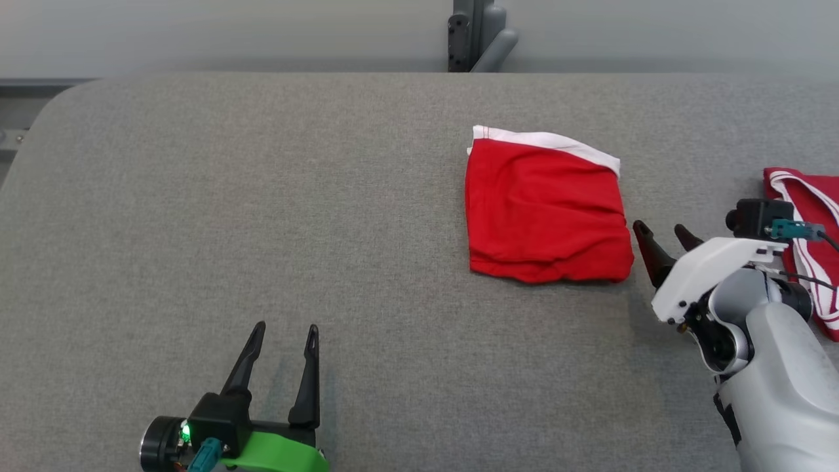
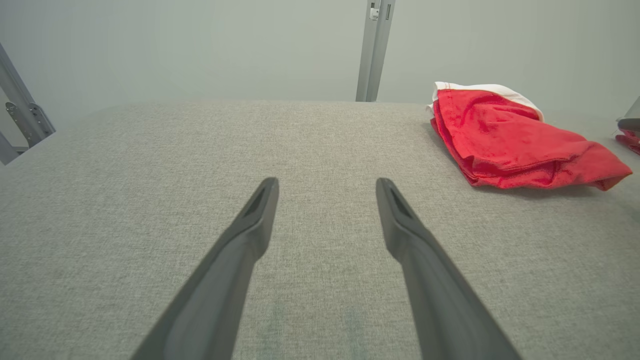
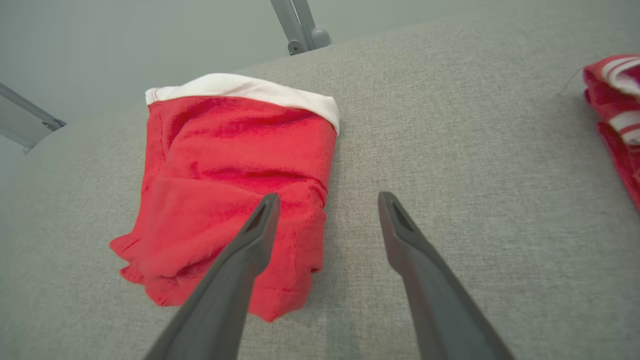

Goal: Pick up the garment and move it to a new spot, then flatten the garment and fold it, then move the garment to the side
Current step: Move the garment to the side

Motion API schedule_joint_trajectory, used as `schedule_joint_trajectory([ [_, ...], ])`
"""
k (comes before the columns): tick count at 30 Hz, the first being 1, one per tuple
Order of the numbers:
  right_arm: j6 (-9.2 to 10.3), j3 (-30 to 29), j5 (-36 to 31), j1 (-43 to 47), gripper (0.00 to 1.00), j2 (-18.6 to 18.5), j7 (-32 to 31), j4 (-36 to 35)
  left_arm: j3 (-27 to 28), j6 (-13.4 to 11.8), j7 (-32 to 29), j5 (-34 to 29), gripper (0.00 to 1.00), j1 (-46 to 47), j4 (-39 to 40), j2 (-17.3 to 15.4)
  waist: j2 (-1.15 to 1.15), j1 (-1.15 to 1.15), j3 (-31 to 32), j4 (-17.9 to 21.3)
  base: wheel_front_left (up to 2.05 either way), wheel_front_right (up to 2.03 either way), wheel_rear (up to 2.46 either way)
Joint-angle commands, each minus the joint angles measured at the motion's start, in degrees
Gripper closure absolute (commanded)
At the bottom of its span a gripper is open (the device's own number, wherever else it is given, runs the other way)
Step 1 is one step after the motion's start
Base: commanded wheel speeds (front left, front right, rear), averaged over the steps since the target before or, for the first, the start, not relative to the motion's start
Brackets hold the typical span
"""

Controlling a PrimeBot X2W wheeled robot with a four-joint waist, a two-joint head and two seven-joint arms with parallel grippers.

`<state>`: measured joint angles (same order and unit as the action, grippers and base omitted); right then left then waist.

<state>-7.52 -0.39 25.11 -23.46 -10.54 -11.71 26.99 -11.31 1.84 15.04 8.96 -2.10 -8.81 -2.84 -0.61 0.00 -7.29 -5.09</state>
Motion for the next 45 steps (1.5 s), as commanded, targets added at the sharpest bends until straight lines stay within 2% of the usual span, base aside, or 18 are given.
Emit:
schedule_joint_trajectory([
  [1, 0.04, 0.56, 1.36, -2.44, 0.0, 0.57, -0.72, 2.65, -0.26, 0.16, 0.15, -0.52, 0.0, 1.8, -0.16, -0.12, 0.61, 0.0, -3.7, -2.5, 0.0, 0.0, 0.0],
  [9, 0.04, 0.3, 5.16, -9.89, 0.0, 0.61, -0.86, 13.52, -2.23, -0.92, 0.15, 0.29, 0.0, 4.31, -0.43, -0.12, 0.61, 0.0, -5.77, -5.84, 0.0, 0.0, 0.0],
  [16, 0.07, -0.35, 8.53, -13.88, 0.0, 0.29, -2.52, 21.46, -4.03, -1.84, 0.14, 1.01, 0.0, 4.79, -0.4, -0.12, 0.61, 0.0, -7.01, -6.46, 0.0, 0.0, 0.0],
  [17, 0.07, -0.09, 8.89, -14.22, 0.25, 0.37, -2.4, 22.0, -4.15, -1.93, 0.15, 1.16, 0.0, 4.99, -0.49, -0.12, 0.61, 0.0, -7.12, -6.37, 0.0, 0.0, 0.0],
  [18, 0.07, -0.15, 9.54, -14.65, 1.0, 0.38, -1.69, 22.37, -4.13, -1.99, 0.15, 1.32, 0.0, 5.25, -0.54, -0.12, 0.61, 0.0, -7.17, -6.18, 0.0, 0.0, 0.0],
  [22, 0.04, 2.31, 11.74, -16.11, 1.0, 0.3, 0.02, 20.7, -3.52, -2.53, 0.14, 1.52, 0.0, 5.24, -0.19, -0.12, 0.61, 0.0, -6.96, -4.33, 0.0, 0.0, 0.0],
  [26, 0.04, 6.11, 15.02, -14.97, 1.0, -1.16, 0.37, 15.57, -2.72, -2.83, 0.14, 1.78, 0.0, 4.61, 0.39, -0.12, 0.61, 0.0, -6.69, -1.43, 0.0, 0.0, 0.0],
  [33, 0.04, 10.8, 19.94, -9.14, 1.0, -8.66, -3.32, 0.92, -1.61, -2.66, 0.15, 1.71, 0.0, 4.39, 1.77, -0.13, 0.61, 0.0, -8.55, 4.86, 0.0, 0.0, 0.0],
  [39, 0.03, 8.28, 20.81, -5.3, 1.0, -15.79, -8.92, -8.18, -0.34, -1.74, 0.15, 0.34, 0.0, 6.19, 2.14, -0.13, 0.61, 0.0, -11.12, 8.63, 0.0, 0.0, 0.0],
  [45, 0.03, 4.51, 20.12, -7.32, 1.0, -19.96, -17.08, -13.86, 0.53, -0.6, 0.15, -0.82, 0.0, 7.65, 1.98, -0.14, 0.61, 0.0, -12.69, 10.17, 0.0, 0.0, 0.0],
])
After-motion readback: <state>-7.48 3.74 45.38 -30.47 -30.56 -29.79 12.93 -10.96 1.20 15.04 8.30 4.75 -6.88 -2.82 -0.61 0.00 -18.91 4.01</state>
